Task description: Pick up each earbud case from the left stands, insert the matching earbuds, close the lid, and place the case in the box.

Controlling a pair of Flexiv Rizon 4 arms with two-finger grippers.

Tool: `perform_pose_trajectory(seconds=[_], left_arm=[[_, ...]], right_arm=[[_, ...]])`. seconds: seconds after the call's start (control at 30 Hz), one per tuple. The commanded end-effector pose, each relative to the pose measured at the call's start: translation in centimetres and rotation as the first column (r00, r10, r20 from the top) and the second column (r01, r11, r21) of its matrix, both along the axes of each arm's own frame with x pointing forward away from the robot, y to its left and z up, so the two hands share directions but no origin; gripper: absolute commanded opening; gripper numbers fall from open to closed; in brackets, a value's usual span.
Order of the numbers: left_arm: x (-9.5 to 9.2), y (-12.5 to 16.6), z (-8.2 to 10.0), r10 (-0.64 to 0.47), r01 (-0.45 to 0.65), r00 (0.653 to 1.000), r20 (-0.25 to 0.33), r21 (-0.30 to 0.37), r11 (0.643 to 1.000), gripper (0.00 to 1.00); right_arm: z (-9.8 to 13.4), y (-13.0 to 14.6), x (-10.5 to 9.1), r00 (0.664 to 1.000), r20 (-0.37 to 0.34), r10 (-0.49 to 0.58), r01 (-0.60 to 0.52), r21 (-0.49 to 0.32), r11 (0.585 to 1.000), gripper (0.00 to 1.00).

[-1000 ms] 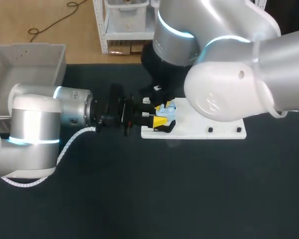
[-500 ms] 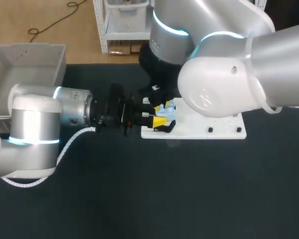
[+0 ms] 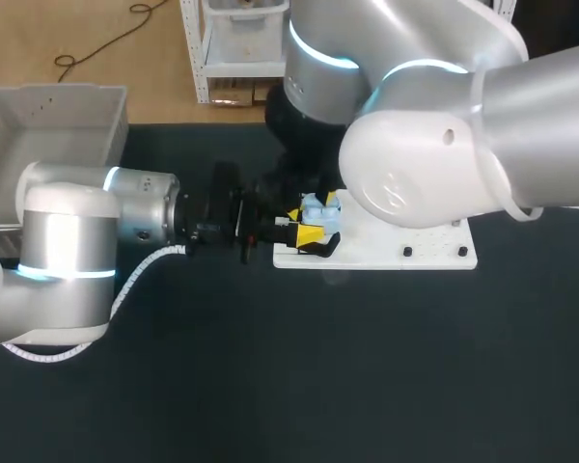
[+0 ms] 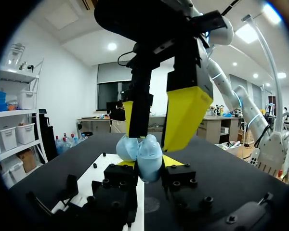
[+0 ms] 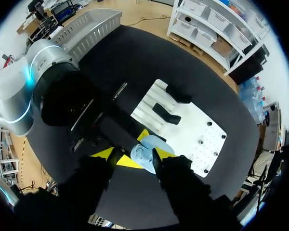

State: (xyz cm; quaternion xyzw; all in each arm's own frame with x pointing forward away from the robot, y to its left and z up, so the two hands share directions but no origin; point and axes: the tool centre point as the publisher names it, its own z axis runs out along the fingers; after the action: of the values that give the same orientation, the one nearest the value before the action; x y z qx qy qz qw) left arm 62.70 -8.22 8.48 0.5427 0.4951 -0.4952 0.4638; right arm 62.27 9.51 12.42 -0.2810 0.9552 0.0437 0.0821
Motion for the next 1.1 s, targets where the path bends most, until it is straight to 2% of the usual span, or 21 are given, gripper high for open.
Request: perform_pose_trajectory(seconds=[0.03,0.17,0.27,0.3,0.47,0.57,0.8,1.1], left_arm=[[-0.2,0.0,0.0,0.002,-0.002,1.0,0.001,0.0,1.0,0.0],[-0.2,0.0,0.0,0.002,-0.002,1.0,0.001,0.0,1.0,0.0],[-0.2,0.0,0.0,0.002,-0.002,1.0,0.001,0.0,1.0,0.0],[-0.2,0.0,0.0,0.002,-0.002,1.0,0.001,0.0,1.0,0.0],[-0.2,0.0,0.0,0.002,-0.002,1.0,0.001,0.0,1.0,0.0],[-0.2,0.0,0.0,0.002,-0.002,1.0,0.001,0.0,1.0,0.0],[-0.2,0.0,0.0,0.002,-0.002,1.0,0.001,0.0,1.0,0.0],[-0.2,0.0,0.0,0.002,-0.002,1.0,0.001,0.0,1.0,0.0]], right_arm=[[0.9,-0.2,-0.9,1.0,0.023,0.003,-0.003,-0.001,1.0,0.54],[2.1,-0.6,-1.3,0.999,0.038,-0.003,0.003,-0.001,1.0,0.64],[2.8,-1.6,-0.8,0.992,0.05,-0.115,0.118,-0.057,0.991,0.95],[2.8,-2.0,-0.3,0.984,0.06,-0.167,0.172,-0.085,0.982,1.0],[2.6,-4.2,2.4,0.956,0.063,-0.286,0.291,-0.091,0.952,1.0],[2.8,-5.1,3.6,0.944,0.071,-0.324,0.329,-0.091,0.94,1.0],[2.7,-6.1,6.1,0.93,0.073,-0.361,0.368,-0.112,0.923,1.0],[0.6,-6.8,8.3,0.922,0.044,-0.384,0.387,-0.135,0.912,1.0]])
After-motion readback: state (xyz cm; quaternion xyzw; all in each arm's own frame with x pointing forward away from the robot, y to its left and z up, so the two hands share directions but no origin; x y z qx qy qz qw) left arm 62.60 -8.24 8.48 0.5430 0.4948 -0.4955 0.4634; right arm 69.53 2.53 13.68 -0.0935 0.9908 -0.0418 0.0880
